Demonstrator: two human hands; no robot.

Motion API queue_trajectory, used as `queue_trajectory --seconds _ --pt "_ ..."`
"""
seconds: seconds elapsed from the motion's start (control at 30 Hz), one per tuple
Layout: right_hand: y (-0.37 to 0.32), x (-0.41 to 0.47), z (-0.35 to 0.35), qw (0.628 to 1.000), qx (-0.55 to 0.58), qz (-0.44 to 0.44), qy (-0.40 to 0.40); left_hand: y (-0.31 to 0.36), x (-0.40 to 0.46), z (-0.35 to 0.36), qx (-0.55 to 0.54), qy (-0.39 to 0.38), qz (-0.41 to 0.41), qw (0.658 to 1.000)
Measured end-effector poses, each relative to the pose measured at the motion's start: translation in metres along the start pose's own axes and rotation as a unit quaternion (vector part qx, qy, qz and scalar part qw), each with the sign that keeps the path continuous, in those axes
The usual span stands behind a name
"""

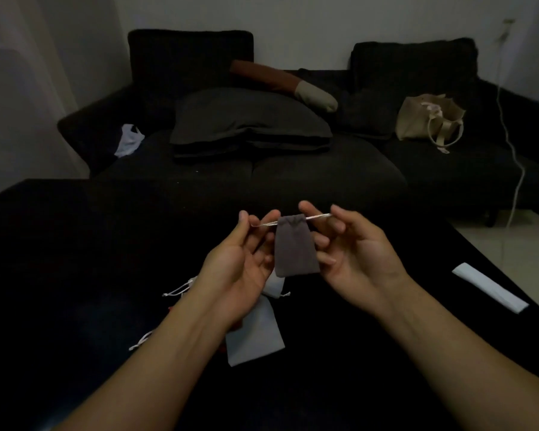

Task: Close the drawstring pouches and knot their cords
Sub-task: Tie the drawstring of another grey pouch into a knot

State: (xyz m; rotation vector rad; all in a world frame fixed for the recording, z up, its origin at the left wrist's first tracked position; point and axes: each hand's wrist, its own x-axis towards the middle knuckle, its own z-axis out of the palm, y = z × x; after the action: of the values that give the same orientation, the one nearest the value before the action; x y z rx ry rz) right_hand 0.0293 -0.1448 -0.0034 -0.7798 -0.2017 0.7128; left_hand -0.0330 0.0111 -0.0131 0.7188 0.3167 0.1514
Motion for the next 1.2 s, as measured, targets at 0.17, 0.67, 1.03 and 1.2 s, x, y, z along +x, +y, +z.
queue_trajectory --seconds 0.17,0.67,1.03,1.2 --pt "-0.007 0.003 -0.004 0.999 -0.029 -0.030 0.008 -0.002 0.000 0.003 0.077 -0.035 0.072 0.994" --pt "0.006 0.002 0.005 0.998 -0.060 -0.004 0.022 -0.010 0.001 0.006 0.136 -0.059 0.103 0.984" --pt "0.009 0.001 0.007 1.000 0.026 0.005 0.013 -0.011 0.001 -0.002 0.264 -0.033 -0.018 0.964" --pt "0.010 0.004 0.003 0.999 -0.023 -0.007 0.030 -0.013 -0.003 0.002 0.211 -0.049 0.039 0.975"
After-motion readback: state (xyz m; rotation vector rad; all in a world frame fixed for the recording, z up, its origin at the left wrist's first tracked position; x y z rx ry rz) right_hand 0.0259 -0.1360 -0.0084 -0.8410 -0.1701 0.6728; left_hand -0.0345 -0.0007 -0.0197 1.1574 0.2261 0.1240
